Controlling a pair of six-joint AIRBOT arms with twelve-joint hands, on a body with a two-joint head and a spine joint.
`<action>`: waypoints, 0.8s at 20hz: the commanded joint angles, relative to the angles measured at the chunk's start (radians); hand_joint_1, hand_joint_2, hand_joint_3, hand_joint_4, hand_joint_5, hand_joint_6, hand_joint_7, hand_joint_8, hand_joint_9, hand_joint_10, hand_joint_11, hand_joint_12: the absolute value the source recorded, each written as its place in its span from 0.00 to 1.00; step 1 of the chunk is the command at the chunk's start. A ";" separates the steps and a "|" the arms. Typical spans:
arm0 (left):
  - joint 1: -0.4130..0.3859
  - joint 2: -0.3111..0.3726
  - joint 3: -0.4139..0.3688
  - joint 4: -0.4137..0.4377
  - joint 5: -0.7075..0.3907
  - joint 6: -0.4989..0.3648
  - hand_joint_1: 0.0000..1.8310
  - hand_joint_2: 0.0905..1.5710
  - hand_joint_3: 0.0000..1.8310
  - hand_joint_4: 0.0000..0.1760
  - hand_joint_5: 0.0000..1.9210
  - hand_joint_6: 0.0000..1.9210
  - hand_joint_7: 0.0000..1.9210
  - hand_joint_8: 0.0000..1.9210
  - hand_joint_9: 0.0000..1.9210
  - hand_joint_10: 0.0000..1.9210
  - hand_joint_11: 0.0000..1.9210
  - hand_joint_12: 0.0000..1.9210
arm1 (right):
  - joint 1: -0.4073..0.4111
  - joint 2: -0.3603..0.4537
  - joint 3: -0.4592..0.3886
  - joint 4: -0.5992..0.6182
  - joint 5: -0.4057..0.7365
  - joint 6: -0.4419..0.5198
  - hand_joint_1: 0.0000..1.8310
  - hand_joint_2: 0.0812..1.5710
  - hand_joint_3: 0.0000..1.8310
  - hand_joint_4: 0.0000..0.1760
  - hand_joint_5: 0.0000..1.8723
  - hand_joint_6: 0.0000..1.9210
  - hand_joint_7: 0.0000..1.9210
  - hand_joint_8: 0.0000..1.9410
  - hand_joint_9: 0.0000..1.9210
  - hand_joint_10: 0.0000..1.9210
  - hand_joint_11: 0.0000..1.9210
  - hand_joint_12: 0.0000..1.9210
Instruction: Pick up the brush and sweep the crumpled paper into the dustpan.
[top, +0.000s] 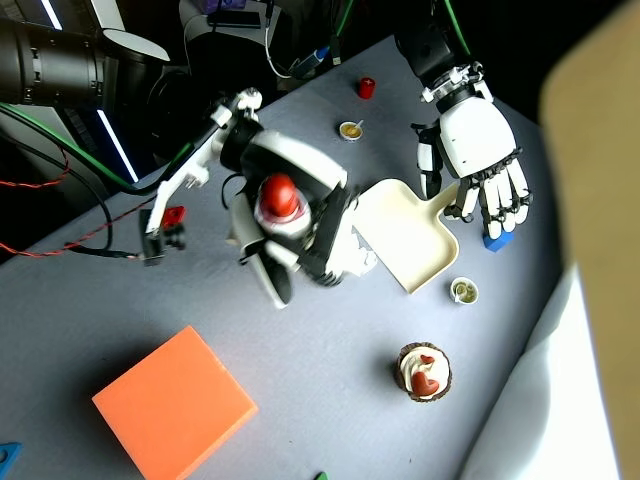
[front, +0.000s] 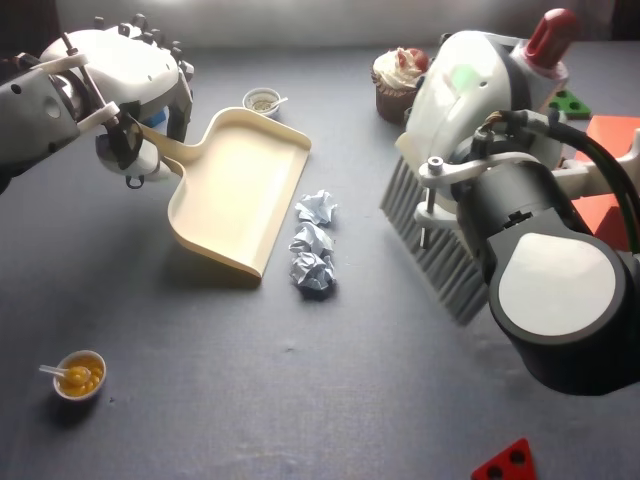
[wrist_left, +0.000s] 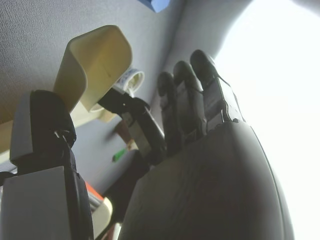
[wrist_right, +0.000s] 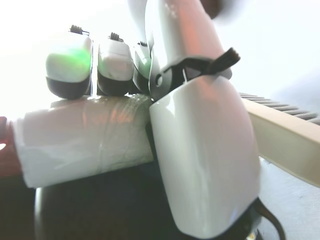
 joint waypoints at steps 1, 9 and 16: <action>-0.011 0.012 0.007 0.017 -0.090 0.004 0.61 0.68 0.00 0.00 0.54 0.46 0.16 0.00 0.11 0.00 0.00 0.23 | 0.014 0.002 0.009 -0.099 -0.074 -0.018 0.80 0.70 0.00 0.00 0.61 1.00 0.65 1.00 0.69 1.00 0.71 1.00; -0.009 0.009 0.005 0.022 -0.090 0.005 0.62 0.68 0.00 0.00 0.54 0.46 0.17 0.00 0.12 0.00 0.00 0.22 | -0.027 0.028 -0.020 -0.141 -0.110 0.024 0.81 0.70 0.00 0.00 0.62 1.00 0.65 1.00 0.68 1.00 0.71 1.00; 0.002 0.006 -0.001 0.009 -0.106 0.004 0.61 0.68 0.00 0.00 0.54 0.47 0.16 0.00 0.11 0.00 0.00 0.21 | 0.038 0.032 -0.070 -0.086 -0.155 0.086 0.79 0.70 0.00 0.00 0.61 1.00 0.64 1.00 0.67 1.00 0.70 1.00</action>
